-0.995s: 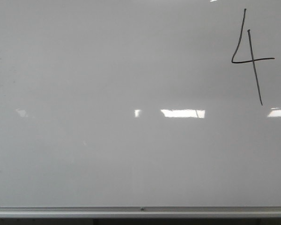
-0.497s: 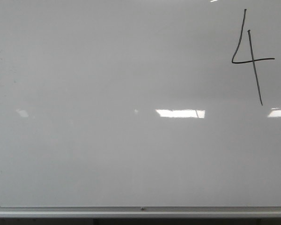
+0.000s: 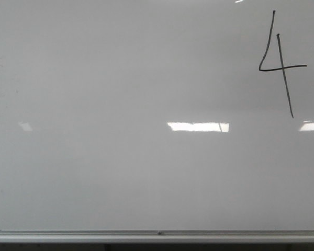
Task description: Write number 4 on whiteboard
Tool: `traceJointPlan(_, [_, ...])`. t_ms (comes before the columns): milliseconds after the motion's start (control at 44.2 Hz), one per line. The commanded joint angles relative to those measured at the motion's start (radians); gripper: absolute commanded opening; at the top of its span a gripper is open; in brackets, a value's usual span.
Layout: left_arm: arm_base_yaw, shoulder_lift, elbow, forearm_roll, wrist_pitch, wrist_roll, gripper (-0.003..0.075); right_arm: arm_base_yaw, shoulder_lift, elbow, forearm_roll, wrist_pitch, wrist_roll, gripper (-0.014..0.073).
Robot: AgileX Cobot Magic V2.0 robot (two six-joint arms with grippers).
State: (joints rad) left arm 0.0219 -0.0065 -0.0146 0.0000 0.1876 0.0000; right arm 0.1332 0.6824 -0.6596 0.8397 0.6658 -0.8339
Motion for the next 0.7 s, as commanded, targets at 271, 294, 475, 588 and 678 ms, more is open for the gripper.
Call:
traceJointPlan(271, [0.012, -0.015, 0.026, -0.006, -0.11, -0.014, -0.002, -0.007, -0.005, -0.024, 0.041, -0.043, -0.002, -0.0068])
traceJointPlan(294, [0.012, -0.015, 0.026, -0.006, -0.11, -0.014, -0.002, -0.007, -0.005, -0.024, 0.041, -0.043, -0.002, -0.0068])
traceJointPlan(475, [0.012, -0.015, 0.026, -0.006, -0.11, -0.014, -0.002, -0.007, -0.005, -0.024, 0.041, -0.043, -0.002, -0.0068])
traceJointPlan(588, [0.012, -0.015, 0.026, -0.006, -0.11, -0.014, -0.002, -0.007, -0.005, -0.024, 0.041, -0.043, -0.002, -0.0068])
traceJointPlan(678, [0.012, -0.015, 0.026, -0.006, -0.11, -0.014, -0.002, -0.007, -0.005, -0.024, 0.041, -0.043, -0.002, -0.0068])
